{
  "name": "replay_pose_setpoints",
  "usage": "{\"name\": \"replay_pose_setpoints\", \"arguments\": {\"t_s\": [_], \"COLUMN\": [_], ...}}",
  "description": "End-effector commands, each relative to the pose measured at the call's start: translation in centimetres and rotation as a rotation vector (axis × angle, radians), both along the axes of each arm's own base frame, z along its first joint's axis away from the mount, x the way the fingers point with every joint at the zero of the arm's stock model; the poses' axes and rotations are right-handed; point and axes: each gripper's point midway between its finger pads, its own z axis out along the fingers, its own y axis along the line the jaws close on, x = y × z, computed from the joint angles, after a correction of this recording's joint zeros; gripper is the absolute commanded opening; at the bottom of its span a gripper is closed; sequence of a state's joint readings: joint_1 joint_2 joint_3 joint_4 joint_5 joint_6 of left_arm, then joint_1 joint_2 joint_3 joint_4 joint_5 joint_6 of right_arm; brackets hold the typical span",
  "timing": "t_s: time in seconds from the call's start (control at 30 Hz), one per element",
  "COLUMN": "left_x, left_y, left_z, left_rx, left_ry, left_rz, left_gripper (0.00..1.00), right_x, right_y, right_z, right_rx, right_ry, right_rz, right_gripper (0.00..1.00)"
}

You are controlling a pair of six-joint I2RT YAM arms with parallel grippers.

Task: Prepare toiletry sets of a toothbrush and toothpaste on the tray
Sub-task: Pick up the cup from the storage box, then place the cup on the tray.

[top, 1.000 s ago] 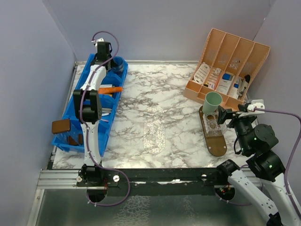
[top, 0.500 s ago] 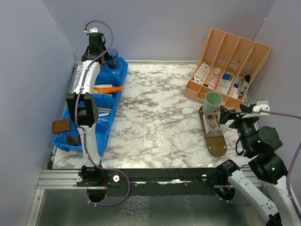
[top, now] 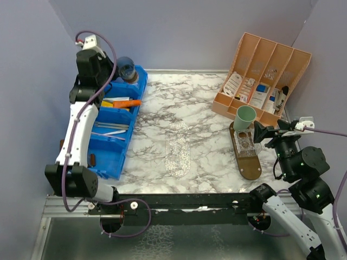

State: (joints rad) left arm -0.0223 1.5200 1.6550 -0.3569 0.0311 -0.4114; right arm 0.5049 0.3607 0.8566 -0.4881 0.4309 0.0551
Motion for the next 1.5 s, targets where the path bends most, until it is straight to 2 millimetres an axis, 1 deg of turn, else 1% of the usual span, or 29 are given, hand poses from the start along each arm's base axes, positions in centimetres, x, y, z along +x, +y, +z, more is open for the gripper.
{"name": "replay_pose_setpoints", "arguments": {"t_s": [0.0, 0.07, 0.17, 0.27, 0.33, 0.4, 0.43, 0.5, 0.57, 0.6, 0.67, 0.77, 0.83, 0.93, 1.03, 1.1, 1.17, 1.2, 1.47], "left_x": [-5.8, -8.8, -13.8, -18.0, -20.2, -22.4, -24.2, -26.2, -27.9, -28.5, -29.4, -29.6, -29.7, -29.9, -30.2, -30.5, -30.8, -30.9, -31.2], "left_y": [-5.2, -8.1, -13.5, -17.6, -19.7, -22.3, -24.3, -27.2, -30.3, -32.1, -35.0, -38.5, -40.8, -44.3, -47.2, -48.7, -49.6, -50.0, -53.1], "left_z": [-0.4, -2.0, -4.5, -7.3, -8.9, -10.3, -10.9, -11.9, -12.5, -13.7, -14.3, -15.6, -16.1, -15.6, -15.5, -15.1, -15.3, -15.7, -15.7], "left_rx": [-0.060, -0.037, -0.016, -0.066, -0.112, -0.118, -0.099, -0.040, 0.024, 0.066, 0.088, 0.092, 0.090, 0.099, 0.090, 0.069, 0.055, 0.054, 0.049], "left_ry": [-0.055, -0.045, -0.024, 0.033, 0.074, 0.093, 0.103, 0.107, 0.112, 0.137, 0.165, 0.207, 0.221, 0.208, 0.226, 0.235, 0.252, 0.266, 0.279], "left_rz": [-0.181, -0.263, -0.400, -0.495, -0.518, -0.558, -0.601, -0.648, -0.714, -0.749, -0.813, -0.871, -0.919, -0.997, -1.061, -1.090, -1.111, -1.120, -1.167], "left_gripper": [0.00, 0.00, 0.00, 0.00, 0.00, 0.00, 0.00, 0.00, 0.00, 0.00, 0.00, 0.00, 0.00, 0.00, 0.00, 0.00, 0.00, 0.00, 0.00], "right_x": [-0.7, -1.0, -1.3, -1.5, -1.8, -2.1, -2.3, -2.5, -2.8, -2.9, -3.2, -3.7, -3.9, -4.1, -4.4, -4.5, -4.7, -4.7, -4.7], "right_y": [0.4, 0.2, 0.0, -0.5, -0.7, -1.0, -1.2, -1.4, -1.7, -1.8, -1.9, -2.1, -2.1, -2.3, -2.4, -2.6, -2.7, -2.8, -2.9], "right_z": [1.5, 1.7, 2.1, 2.8, 3.4, 3.9, 4.2, 4.8, 5.3, 5.6, 6.0, 6.4, 6.5, 6.6, 6.8, 6.8, 6.9, 6.9, 6.7], "right_rx": [-0.001, -0.009, -0.024, -0.027, -0.025, -0.025, -0.023, -0.020, -0.018, -0.017, -0.014, -0.008, -0.005, -0.005, -0.003, -0.001, 0.001, 0.000, -0.003], "right_ry": [-0.031, -0.033, -0.048, -0.067, -0.079, -0.087, -0.094, -0.107, -0.117, -0.123, -0.128, -0.134, -0.136, -0.132, -0.134, -0.137, -0.143, -0.143, -0.143], "right_rz": [0.047, 0.043, 0.042, 0.028, 0.024, 0.019, 0.014, 0.007, 0.002, 0.000, 0.004, 0.007, 0.008, 0.009, 0.009, 0.006, 0.001, -0.001, -0.007], "right_gripper": [0.86, 0.88, 0.89, 0.90, 0.90, 0.90, 0.90, 0.90, 0.90, 0.90, 0.90, 0.90, 0.90, 0.90, 0.90, 0.90, 0.90, 0.90, 0.90]}}
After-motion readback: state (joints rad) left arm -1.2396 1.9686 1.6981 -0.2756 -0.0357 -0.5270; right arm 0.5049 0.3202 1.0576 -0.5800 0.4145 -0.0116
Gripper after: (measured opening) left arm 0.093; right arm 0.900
